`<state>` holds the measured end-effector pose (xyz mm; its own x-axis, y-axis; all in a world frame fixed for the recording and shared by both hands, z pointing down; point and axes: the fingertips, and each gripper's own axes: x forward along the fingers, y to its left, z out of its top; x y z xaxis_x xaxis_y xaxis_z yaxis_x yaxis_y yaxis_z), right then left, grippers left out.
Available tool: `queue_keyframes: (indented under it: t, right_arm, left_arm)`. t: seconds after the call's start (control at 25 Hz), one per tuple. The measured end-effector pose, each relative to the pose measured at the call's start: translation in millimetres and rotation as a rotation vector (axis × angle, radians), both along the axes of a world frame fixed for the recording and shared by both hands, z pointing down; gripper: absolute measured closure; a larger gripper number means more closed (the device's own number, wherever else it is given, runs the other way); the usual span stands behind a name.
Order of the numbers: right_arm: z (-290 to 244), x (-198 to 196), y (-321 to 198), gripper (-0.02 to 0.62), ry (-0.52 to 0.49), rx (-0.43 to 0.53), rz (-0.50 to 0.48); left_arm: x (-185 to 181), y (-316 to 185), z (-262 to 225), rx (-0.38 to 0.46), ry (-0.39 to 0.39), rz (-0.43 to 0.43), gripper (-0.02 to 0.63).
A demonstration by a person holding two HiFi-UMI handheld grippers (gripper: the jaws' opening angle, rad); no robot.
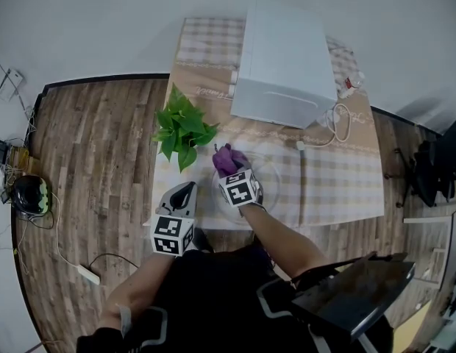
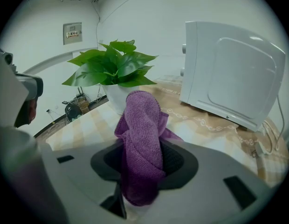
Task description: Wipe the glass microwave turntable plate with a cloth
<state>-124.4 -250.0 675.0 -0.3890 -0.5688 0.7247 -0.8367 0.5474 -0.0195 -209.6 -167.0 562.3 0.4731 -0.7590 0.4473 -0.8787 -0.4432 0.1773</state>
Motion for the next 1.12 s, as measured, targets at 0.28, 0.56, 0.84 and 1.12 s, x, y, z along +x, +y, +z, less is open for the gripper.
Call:
queue_keyframes:
  t: [0.28,0.56,0.84,1.12]
  right_arm:
    - [1.2,17.2,1.3,0.425,-0.011,-0.015,0.006]
    - [2.5,38.1,1.2,0.425,-0.019,-0.024,0.013]
    - [5.3,61.1,3.1,0.425,-0.036,-0.052,0.047]
    - [5.8,89.7,7.4,0.423,-0.023,-0.061,0.057]
  left_arm:
    - [19.8,-0.2,-2.4,-0.002,0.019,0.006,0.604]
    - [34.4,-0.7,-8.2,0.000,0.022,0.008,0.604]
    - [42.2,-1.6,-9.8,0.003,0.029,-0.007,0.604]
    - [54.2,-0.2,-12.2,-0.004,0.026,-0.015,0.604]
